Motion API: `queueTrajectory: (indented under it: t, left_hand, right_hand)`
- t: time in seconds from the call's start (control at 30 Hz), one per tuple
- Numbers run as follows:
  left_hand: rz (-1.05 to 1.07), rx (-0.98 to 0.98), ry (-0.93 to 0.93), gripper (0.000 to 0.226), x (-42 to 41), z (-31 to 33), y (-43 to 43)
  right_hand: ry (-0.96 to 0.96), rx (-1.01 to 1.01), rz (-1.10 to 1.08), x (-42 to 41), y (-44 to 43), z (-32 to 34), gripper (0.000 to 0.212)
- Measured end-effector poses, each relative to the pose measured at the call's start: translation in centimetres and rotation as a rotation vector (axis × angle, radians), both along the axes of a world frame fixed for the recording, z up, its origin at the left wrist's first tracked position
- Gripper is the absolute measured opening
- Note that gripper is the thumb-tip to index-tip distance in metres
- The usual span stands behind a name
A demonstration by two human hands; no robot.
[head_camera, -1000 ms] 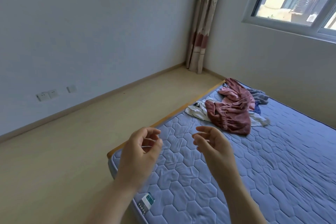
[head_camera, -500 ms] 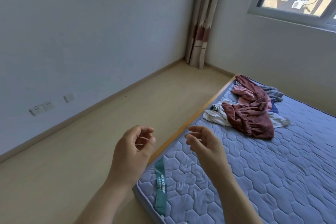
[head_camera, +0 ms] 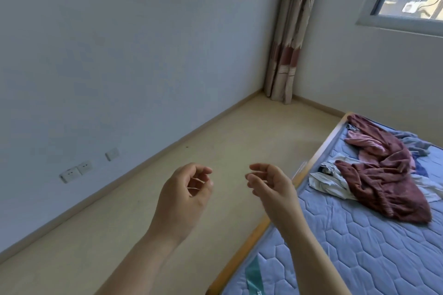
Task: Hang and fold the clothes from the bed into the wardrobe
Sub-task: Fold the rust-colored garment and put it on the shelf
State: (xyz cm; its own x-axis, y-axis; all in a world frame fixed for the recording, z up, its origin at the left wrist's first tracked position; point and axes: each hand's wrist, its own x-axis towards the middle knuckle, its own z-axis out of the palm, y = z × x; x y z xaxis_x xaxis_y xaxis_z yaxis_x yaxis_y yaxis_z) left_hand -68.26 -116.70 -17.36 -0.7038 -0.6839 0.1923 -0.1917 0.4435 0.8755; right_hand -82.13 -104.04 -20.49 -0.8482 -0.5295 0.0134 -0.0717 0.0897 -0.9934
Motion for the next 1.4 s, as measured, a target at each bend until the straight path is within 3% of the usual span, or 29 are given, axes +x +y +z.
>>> queueTrajectory:
  t: [0.33,0.87,1.1,1.4]
  left_hand:
    - [-0.1,0.024,-0.023,0.014,-9.3,0.5,-12.7]
    - [-0.58,0.076,0.04,0.015,-25.6,0.2,-31.4]
    - [-0.792,0.125,0.017,0.016,-33.3,-1.5,-32.1]
    - [-0.962,0.016,-0.005,0.016,-47.6,-2.0,-28.5]
  right_hand:
    - [-0.008,0.031,-0.121,-7.8,-10.1,-0.1,0.019]
    - [0.004,0.1,-0.602,-15.1,-22.8,0.7,0.016]
    - [-0.026,0.165,-0.795,-18.2,-23.1,0.3,0.014]
    - [-0.062,0.138,-0.945,-29.3,-19.4,-1.2,0.014]
